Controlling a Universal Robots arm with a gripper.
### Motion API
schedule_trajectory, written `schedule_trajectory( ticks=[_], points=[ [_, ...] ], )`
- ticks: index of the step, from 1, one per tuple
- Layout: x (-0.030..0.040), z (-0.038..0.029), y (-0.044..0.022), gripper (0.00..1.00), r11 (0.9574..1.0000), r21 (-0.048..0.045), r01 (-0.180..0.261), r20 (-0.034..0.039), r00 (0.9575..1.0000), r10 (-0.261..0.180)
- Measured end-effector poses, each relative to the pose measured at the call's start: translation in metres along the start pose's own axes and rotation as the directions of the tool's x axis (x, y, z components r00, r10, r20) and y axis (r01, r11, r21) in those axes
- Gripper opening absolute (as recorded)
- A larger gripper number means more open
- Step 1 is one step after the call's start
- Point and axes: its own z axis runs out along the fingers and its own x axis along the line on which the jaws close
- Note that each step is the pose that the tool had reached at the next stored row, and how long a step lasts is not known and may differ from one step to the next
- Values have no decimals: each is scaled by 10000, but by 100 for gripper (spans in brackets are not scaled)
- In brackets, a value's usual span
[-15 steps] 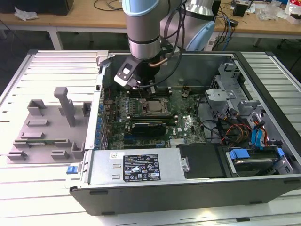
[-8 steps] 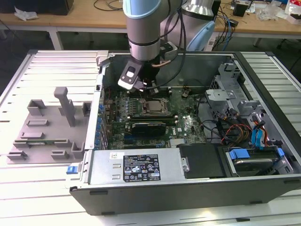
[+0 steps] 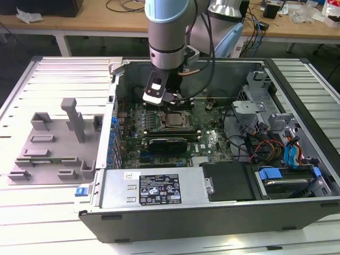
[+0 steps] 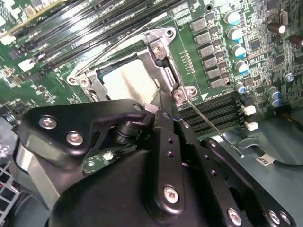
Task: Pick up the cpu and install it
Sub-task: 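Close the cpu cover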
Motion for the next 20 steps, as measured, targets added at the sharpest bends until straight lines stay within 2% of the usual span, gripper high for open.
schedule_trajectory(
  ticks=[1,2,3,5,6,9,10,11,12,14,15,18,19,20],
  points=[
    [-4,0,5,11,9997,28,238,-36,9997,-238],
    [-5,4,7,11,9967,60,812,-107,9966,-811],
    [-5,9,6,11,9889,79,1484,-179,9888,-1483],
    [-5,16,6,11,9735,96,2283,-267,9733,-2280],
    [-6,20,5,11,9630,105,2693,-312,9627,-2689],
    [-6,34,4,11,9197,113,3926,-455,9190,-3917],
    [-6,37,4,11,9071,113,4208,-489,9063,-4198],
    [-6,42,3,11,8888,110,4582,-534,8878,-4571],
    [-6,47,3,11,8628,103,5054,-593,8617,-5040],
    [-6,51,2,11,8439,99,5364,-633,8426,-5348],
    [-6,55,2,11,8263,95,5631,-668,8249,-5614],
    [-7,64,1,11,7850,85,6194,-746,7833,-6172],
    [-7,66,1,11,7741,82,6330,-765,7722,-6307],
    [-7,73,0,11,7343,68,6788,-831,7321,-6761]
  ],
)
